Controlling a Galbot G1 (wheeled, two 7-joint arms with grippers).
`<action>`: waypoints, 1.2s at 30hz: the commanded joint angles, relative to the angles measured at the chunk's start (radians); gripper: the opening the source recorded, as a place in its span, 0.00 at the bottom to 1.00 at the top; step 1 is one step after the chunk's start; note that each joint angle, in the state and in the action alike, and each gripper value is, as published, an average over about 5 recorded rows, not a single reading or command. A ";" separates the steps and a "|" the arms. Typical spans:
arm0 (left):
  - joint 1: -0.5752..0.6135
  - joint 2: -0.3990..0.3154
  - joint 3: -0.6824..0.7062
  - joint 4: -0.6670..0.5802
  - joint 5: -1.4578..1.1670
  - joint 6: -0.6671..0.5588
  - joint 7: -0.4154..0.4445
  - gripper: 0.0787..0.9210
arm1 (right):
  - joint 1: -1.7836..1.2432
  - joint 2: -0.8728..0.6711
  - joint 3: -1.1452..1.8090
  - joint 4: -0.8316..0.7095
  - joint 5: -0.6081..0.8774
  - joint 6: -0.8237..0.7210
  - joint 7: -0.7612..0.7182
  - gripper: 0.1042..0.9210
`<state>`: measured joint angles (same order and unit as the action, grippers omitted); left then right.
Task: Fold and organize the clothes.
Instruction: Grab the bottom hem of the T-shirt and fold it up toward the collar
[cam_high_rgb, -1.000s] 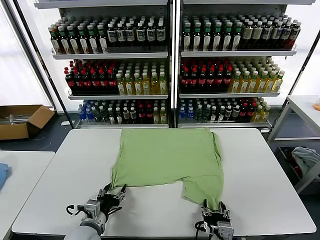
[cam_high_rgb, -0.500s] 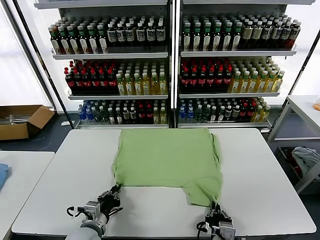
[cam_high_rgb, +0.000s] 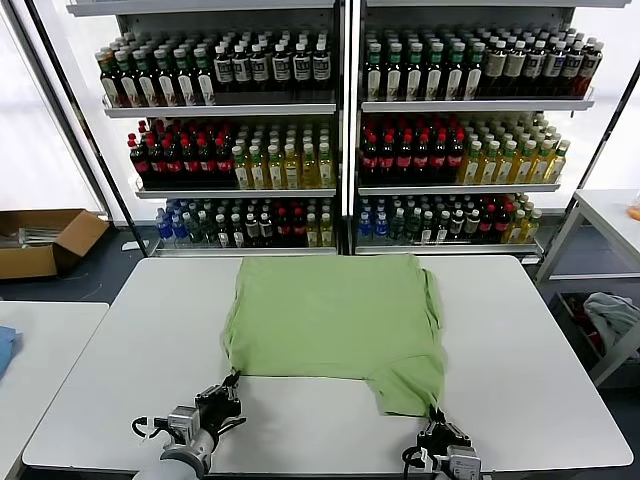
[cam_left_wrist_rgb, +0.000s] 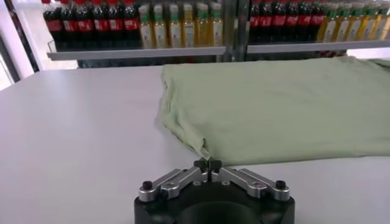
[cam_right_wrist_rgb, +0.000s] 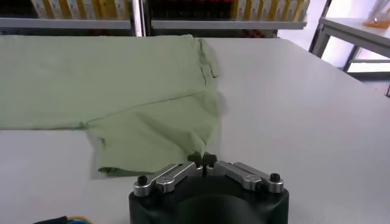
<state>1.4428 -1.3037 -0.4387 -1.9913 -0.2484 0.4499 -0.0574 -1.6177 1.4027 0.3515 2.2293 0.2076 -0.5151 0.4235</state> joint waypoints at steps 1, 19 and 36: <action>-0.025 0.007 -0.008 -0.058 0.002 -0.094 -0.006 0.01 | 0.044 0.001 0.044 0.073 0.014 0.015 -0.027 0.01; -0.264 0.047 0.027 0.144 -0.047 -0.126 -0.002 0.01 | 0.395 -0.016 0.068 -0.146 0.057 -0.010 -0.032 0.01; -0.579 0.062 0.127 0.486 -0.085 -0.122 -0.006 0.01 | 0.745 -0.017 0.008 -0.506 0.054 -0.001 -0.048 0.01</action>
<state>1.0777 -1.2464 -0.3671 -1.7375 -0.3193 0.3328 -0.0659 -1.0446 1.3877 0.3707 1.8940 0.2600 -0.5187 0.3777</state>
